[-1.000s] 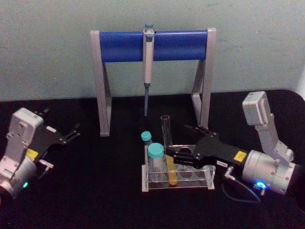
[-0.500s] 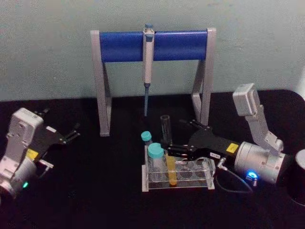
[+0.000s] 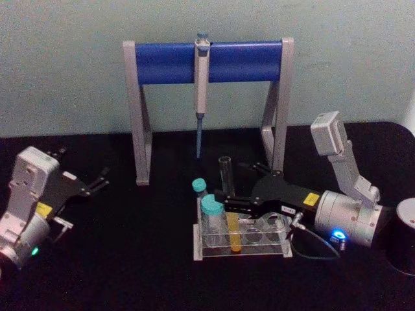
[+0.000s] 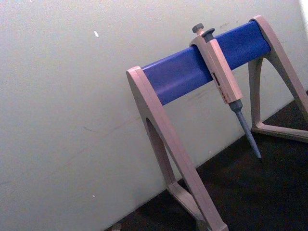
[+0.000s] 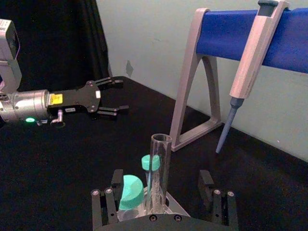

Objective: Pick up the test tube from the test tube rack, shake it, then place it back into the test tube rack.

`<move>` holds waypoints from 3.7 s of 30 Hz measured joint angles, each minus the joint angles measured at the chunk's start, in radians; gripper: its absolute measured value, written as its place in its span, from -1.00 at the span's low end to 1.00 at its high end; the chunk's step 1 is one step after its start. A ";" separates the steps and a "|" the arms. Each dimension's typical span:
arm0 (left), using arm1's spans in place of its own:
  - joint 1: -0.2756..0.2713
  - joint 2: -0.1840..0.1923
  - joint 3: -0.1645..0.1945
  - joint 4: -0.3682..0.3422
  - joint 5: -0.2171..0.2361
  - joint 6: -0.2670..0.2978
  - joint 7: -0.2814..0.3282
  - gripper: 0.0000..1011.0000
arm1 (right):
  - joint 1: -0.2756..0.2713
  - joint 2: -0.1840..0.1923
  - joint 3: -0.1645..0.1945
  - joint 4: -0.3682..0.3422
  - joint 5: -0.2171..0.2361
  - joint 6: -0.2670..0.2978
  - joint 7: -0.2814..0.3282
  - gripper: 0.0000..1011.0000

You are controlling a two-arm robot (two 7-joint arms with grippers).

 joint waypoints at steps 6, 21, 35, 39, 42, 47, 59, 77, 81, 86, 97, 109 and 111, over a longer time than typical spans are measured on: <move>0.000 0.000 0.000 0.000 0.000 0.000 0.000 0.98 | 0.003 -0.001 -0.005 0.004 0.001 0.000 0.000 0.98; 0.000 0.000 0.000 0.000 0.000 0.000 0.000 0.98 | 0.003 0.000 -0.003 0.003 0.001 0.000 0.000 0.88; 0.000 0.000 0.000 0.000 0.000 0.000 0.000 0.98 | 0.002 0.000 -0.002 0.002 0.001 0.000 -0.001 0.11; 0.000 0.000 0.000 0.000 0.000 0.000 0.000 0.98 | 0.002 0.000 -0.002 0.002 0.001 0.000 -0.001 -0.13; 0.000 0.000 0.000 0.000 0.000 0.000 0.000 0.98 | 0.002 0.000 -0.002 0.002 0.001 0.000 -0.001 -0.30; 0.000 0.000 0.000 0.000 0.000 0.000 0.000 0.98 | 0.002 0.000 -0.002 0.001 0.001 0.000 -0.001 -0.55; 0.000 0.000 0.000 0.000 0.000 0.000 0.000 0.98 | 0.002 0.000 -0.002 0.001 0.001 0.000 -0.001 -0.55; 0.000 0.000 0.000 0.000 0.000 0.000 0.000 0.98 | -0.012 0.005 0.001 -0.008 0.002 -0.026 0.000 -0.55; 0.000 0.000 0.000 0.000 0.000 0.000 0.000 0.98 | -0.026 0.011 0.007 -0.021 0.003 -0.049 0.000 -0.55; 0.000 0.000 0.000 0.000 0.000 0.000 0.000 0.98 | -0.066 0.018 0.024 -0.048 0.001 -0.104 -0.007 -0.55; 0.000 0.000 0.000 0.000 0.000 0.000 0.000 0.98 | -0.124 0.024 0.054 -0.091 -0.009 -0.170 -0.013 -0.55; 0.000 0.000 0.000 0.000 0.000 0.000 0.000 0.98 | -0.148 0.040 0.097 -0.165 -0.012 -0.177 -0.027 -0.55; 0.000 0.000 0.000 0.000 0.000 0.000 0.000 0.98 | -0.149 0.042 0.104 -0.174 -0.010 -0.178 -0.029 -0.55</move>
